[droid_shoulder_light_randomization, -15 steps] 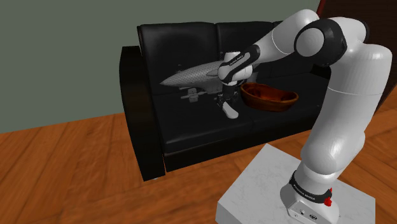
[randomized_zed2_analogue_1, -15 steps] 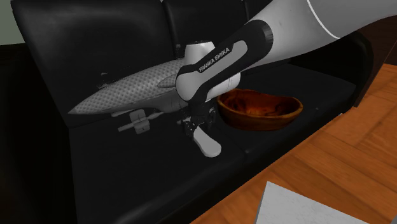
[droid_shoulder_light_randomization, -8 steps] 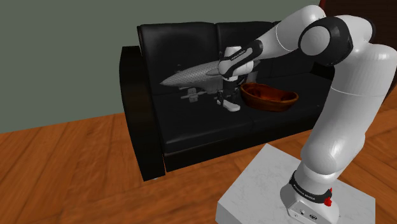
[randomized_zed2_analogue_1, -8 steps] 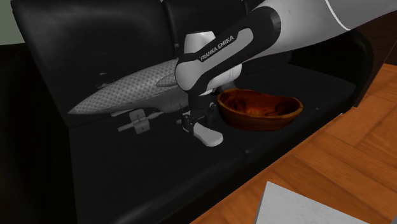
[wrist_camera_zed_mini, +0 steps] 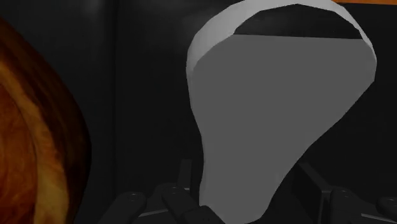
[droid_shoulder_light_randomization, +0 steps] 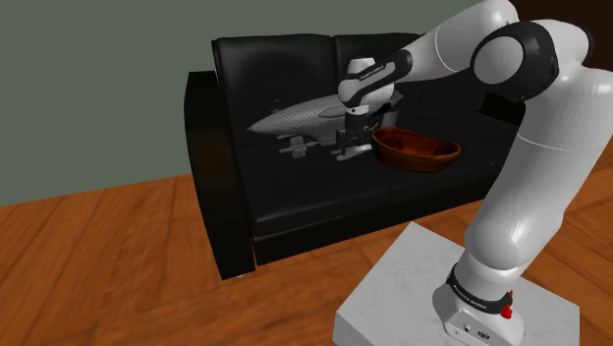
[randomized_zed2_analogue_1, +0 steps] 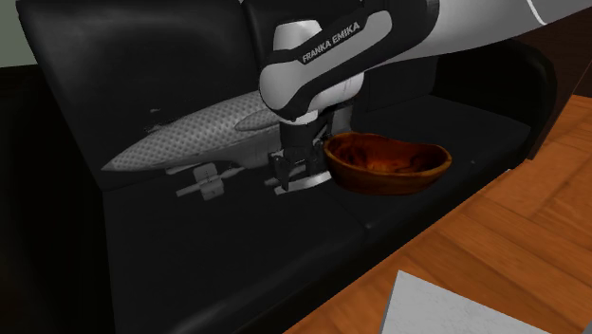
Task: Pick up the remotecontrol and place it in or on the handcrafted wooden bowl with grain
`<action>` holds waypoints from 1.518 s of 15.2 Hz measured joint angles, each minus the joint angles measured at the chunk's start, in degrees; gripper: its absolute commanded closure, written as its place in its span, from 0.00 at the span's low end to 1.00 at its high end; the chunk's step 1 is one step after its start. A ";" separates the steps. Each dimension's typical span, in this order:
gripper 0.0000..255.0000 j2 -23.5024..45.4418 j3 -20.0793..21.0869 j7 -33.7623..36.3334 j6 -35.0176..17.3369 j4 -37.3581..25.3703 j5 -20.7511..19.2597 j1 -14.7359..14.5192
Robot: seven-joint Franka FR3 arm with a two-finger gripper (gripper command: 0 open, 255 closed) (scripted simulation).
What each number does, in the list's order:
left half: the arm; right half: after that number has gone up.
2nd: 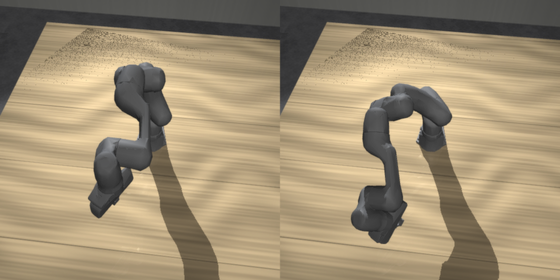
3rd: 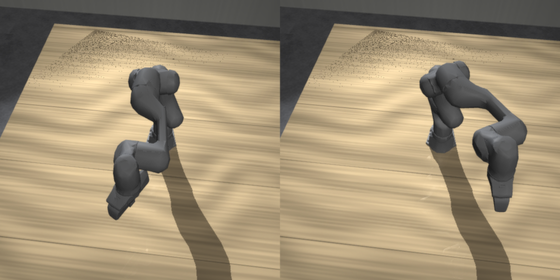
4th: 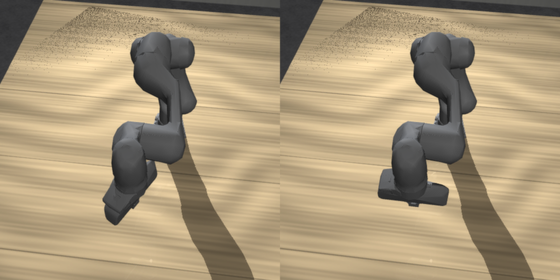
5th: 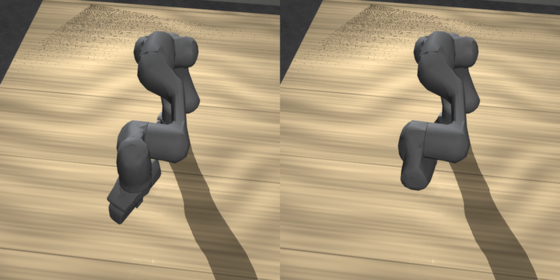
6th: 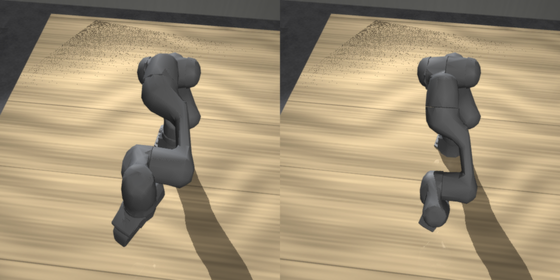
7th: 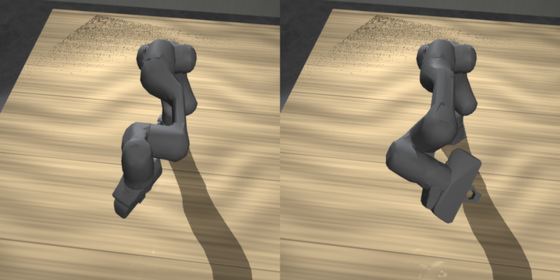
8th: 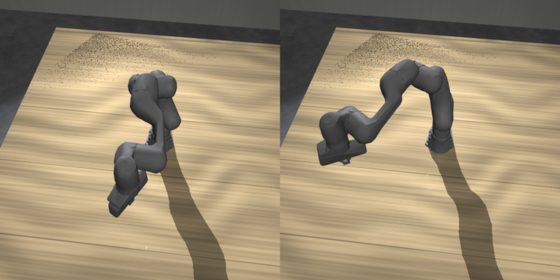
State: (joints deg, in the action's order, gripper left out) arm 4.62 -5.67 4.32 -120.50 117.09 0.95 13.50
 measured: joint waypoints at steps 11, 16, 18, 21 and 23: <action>1.00 -2.85 -0.01 0.28 7.90 -5.20 -0.35 -0.04; 1.00 -3.53 0.01 0.39 11.56 -8.18 -0.44 -0.06; 1.00 -4.16 -0.01 0.40 12.99 -9.00 -0.51 -0.05; 1.00 -3.93 -0.01 0.39 15.43 -11.67 -0.48 -0.05; 1.00 -4.19 0.00 0.44 16.99 -12.96 -0.52 -0.05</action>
State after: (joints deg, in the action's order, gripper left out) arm 0.42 -5.68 4.76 -103.50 104.12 0.43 13.45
